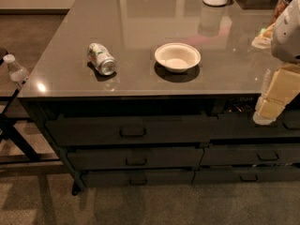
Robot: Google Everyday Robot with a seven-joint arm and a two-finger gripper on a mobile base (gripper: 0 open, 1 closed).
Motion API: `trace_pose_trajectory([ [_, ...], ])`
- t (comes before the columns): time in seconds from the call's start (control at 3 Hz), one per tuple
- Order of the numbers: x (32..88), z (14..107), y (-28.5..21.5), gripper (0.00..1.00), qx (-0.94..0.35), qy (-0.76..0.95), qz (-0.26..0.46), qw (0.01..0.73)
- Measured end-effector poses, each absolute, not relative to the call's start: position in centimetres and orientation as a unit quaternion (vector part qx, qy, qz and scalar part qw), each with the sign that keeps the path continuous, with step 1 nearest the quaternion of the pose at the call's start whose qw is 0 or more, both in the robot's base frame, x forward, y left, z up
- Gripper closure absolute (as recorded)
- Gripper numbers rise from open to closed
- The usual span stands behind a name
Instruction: Open top drawer
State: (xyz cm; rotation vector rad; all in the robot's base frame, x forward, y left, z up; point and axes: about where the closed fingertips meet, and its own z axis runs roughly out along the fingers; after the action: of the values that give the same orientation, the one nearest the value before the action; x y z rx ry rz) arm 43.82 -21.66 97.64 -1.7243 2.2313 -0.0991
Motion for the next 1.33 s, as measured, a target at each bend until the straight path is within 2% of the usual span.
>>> trace_pose_trajectory([
  [0.67, 43.6, 95.5, -20.6, 0.00, -0.608, 0.777, -0.035, 0.160],
  [1.33, 44.3, 88.5, -18.2, 0.00, -0.605, 0.782, -0.003, 0.150],
])
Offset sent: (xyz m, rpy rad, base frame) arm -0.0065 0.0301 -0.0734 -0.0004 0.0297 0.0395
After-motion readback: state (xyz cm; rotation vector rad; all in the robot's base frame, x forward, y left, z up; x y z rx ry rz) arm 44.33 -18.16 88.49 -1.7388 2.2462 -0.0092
